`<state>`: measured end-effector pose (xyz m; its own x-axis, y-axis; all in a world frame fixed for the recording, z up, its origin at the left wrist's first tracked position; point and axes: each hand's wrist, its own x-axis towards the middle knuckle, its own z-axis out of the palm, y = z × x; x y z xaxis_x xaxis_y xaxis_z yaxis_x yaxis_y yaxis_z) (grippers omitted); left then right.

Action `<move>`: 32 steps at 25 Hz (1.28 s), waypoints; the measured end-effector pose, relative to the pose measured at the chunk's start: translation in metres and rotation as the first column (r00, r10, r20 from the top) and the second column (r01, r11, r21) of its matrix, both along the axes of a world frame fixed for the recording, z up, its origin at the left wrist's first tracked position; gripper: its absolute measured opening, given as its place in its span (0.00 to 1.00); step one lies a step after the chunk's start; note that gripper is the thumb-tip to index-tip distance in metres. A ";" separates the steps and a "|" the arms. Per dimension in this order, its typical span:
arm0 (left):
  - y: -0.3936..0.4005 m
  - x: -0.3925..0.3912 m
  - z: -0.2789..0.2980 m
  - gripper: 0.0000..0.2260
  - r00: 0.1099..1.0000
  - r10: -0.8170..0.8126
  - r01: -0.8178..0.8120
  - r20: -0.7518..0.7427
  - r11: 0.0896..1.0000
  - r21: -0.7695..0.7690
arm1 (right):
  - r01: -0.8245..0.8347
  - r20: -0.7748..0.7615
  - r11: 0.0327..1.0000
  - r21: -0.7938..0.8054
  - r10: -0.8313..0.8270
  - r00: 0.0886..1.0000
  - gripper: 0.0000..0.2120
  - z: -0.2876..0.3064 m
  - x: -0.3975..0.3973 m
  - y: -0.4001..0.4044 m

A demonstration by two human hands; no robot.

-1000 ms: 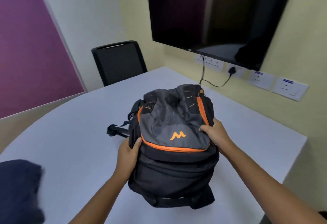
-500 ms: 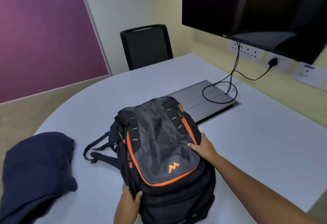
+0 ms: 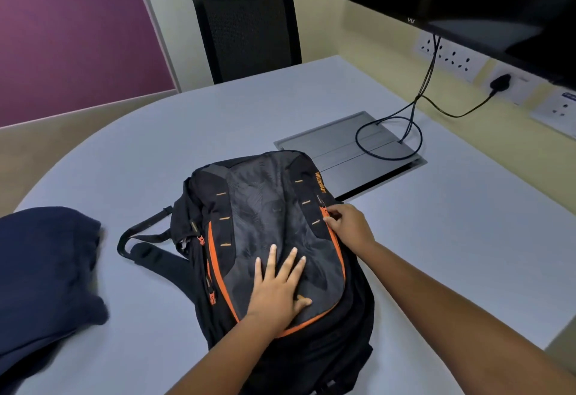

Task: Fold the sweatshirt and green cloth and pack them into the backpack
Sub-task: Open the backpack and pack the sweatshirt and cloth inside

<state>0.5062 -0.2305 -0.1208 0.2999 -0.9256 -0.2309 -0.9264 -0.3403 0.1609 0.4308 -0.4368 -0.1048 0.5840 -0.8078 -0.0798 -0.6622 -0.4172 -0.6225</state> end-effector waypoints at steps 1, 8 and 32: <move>-0.004 -0.001 -0.010 0.37 1.000 0.021 -0.018 -0.022 0.995 0.100 | 0.015 -0.006 1.000 -0.011 -0.015 1.000 0.16 -0.001 0.008 -0.004; -0.007 0.001 -0.035 0.35 0.995 0.079 -0.058 -0.056 0.949 0.310 | 0.019 -0.023 0.998 -0.058 -0.020 1.000 0.08 -0.010 0.037 -0.022; -0.026 -0.032 -0.005 0.15 0.812 0.383 -0.369 -0.441 0.921 0.120 | 0.243 0.109 0.867 0.435 -0.319 0.942 0.05 -0.014 -0.116 0.125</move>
